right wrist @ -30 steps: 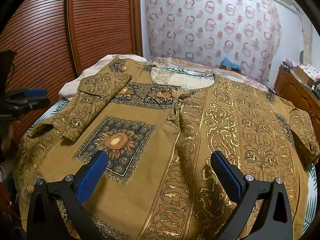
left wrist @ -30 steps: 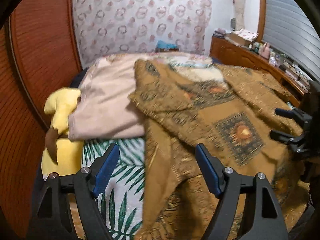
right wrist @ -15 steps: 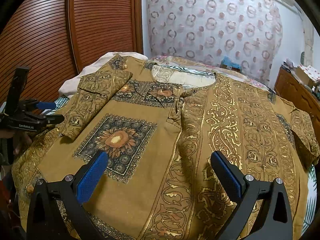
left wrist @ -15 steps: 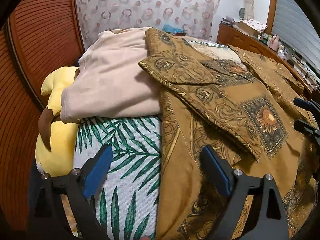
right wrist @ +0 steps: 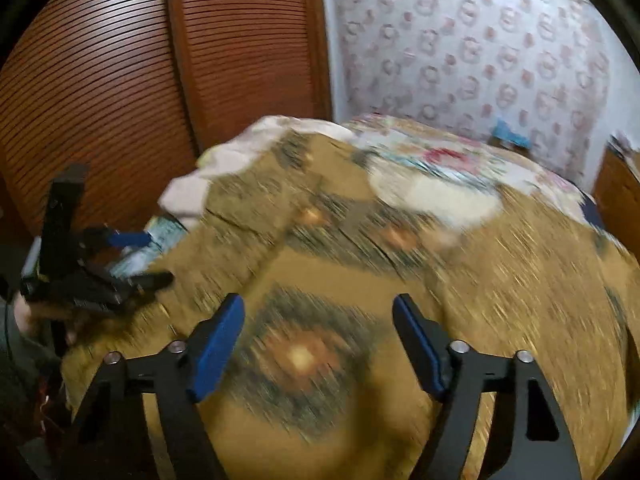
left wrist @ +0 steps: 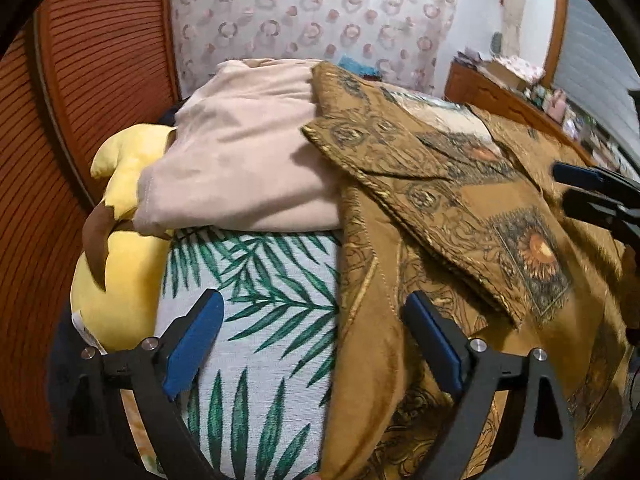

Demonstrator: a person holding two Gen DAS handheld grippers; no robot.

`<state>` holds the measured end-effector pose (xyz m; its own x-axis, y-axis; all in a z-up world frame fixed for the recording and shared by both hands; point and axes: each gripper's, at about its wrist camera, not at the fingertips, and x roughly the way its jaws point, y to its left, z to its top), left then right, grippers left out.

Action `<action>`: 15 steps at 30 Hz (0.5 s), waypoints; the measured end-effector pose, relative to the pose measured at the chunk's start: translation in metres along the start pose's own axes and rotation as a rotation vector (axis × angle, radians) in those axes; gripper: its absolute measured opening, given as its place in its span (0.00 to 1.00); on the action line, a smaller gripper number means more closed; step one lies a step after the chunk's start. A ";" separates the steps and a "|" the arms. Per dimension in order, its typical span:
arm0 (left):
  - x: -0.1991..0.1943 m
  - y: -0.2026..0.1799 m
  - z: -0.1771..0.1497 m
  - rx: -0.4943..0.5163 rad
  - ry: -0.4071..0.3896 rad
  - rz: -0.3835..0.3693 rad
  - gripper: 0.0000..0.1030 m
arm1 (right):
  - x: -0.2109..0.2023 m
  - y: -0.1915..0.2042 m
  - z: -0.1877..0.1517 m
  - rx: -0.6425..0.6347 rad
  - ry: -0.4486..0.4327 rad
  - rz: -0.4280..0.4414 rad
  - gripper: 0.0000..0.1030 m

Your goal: Fold small clothes

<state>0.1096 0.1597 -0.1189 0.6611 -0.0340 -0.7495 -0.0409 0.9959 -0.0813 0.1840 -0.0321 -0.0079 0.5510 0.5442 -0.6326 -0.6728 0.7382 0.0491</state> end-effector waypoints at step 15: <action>0.000 0.001 -0.003 -0.018 -0.006 0.019 0.90 | 0.119 0.063 0.042 -0.122 0.140 0.009 0.68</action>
<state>0.1067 0.1603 -0.1209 0.6646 -0.0141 -0.7471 -0.0669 0.9947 -0.0783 0.2286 0.0961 -0.0474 0.4768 0.4833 -0.7342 -0.7369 0.6752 -0.0340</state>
